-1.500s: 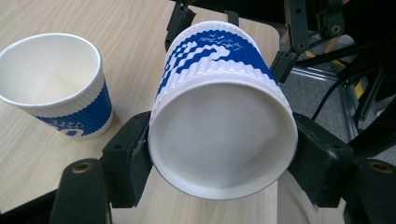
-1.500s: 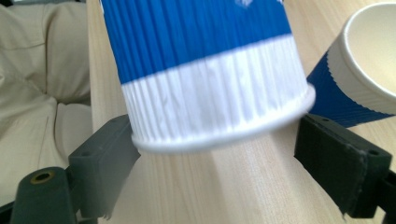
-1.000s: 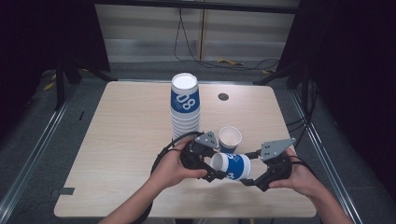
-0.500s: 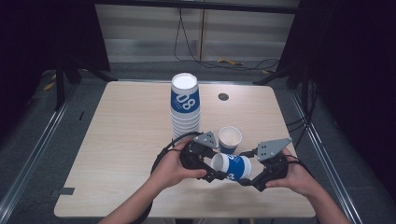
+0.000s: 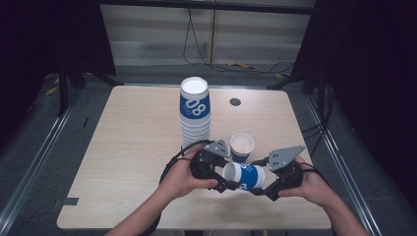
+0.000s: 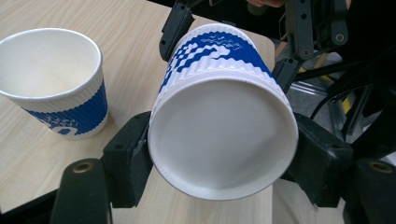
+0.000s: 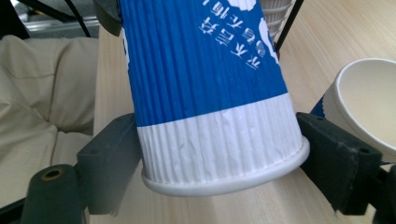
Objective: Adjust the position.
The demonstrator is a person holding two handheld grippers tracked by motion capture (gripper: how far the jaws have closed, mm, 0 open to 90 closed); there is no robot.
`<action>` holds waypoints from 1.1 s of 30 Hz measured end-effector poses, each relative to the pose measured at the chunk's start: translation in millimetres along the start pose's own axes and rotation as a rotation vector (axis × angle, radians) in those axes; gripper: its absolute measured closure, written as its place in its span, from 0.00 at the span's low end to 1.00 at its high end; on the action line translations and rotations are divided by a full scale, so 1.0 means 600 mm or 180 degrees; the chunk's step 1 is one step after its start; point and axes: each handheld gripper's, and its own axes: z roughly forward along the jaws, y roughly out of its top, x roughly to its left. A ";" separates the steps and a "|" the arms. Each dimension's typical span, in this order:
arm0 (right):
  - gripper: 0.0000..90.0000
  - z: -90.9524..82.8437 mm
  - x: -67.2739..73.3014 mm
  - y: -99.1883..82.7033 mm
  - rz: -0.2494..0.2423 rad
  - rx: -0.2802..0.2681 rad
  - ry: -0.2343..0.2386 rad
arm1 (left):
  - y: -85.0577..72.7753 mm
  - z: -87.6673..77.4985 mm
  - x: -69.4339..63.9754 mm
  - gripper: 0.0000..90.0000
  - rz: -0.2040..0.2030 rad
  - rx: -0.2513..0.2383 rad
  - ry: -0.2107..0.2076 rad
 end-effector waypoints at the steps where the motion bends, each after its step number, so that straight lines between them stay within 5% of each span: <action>1: 0.19 0.000 0.000 0.001 0.0013 0.0026 0.0010 | 0.000 0.000 -0.001 0.33 0.0007 0.0002 -0.0002; 15: 0.21 0.000 0.000 0.001 -0.0072 0.0300 -0.0008 | 0.001 0.011 -0.011 0.27 0.0288 0.0324 0.0133; 33: 0.21 -0.007 0.001 0.017 -0.0237 0.0915 -0.0078 | 0.002 0.021 -0.017 0.24 0.0324 0.0441 0.0195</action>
